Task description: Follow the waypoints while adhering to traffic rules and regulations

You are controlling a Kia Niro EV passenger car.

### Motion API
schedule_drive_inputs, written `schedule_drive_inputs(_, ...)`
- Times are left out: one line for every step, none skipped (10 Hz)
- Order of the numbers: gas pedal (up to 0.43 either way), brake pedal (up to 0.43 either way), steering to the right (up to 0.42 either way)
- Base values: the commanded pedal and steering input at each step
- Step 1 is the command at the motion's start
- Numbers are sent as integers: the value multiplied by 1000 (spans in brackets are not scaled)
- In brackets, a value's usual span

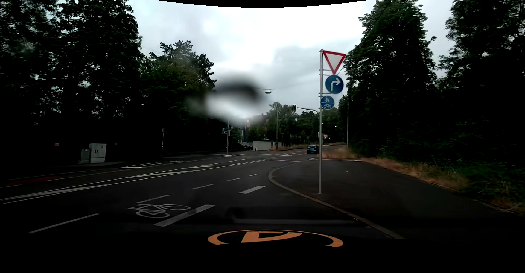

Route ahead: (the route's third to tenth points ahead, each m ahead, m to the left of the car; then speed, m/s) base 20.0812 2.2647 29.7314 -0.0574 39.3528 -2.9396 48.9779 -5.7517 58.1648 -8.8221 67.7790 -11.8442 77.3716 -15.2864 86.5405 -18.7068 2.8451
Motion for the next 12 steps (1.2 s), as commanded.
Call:
schedule_drive_inputs(0,207,-166)
schedule_drive_inputs(0,213,-163)
schedule_drive_inputs(0,220,-162)
schedule_drive_inputs(0,152,-160)
schedule_drive_inputs(0,0,-160)
schedule_drive_inputs(0,0,-160)
schedule_drive_inputs(59,0,-160)
schedule_drive_inputs(110,0,-160)
schedule_drive_inputs(240,0,-160)
schedule_drive_inputs(287,0,-164)
schedule_drive_inputs(311,0,-165)
schedule_drive_inputs(339,0,-163)
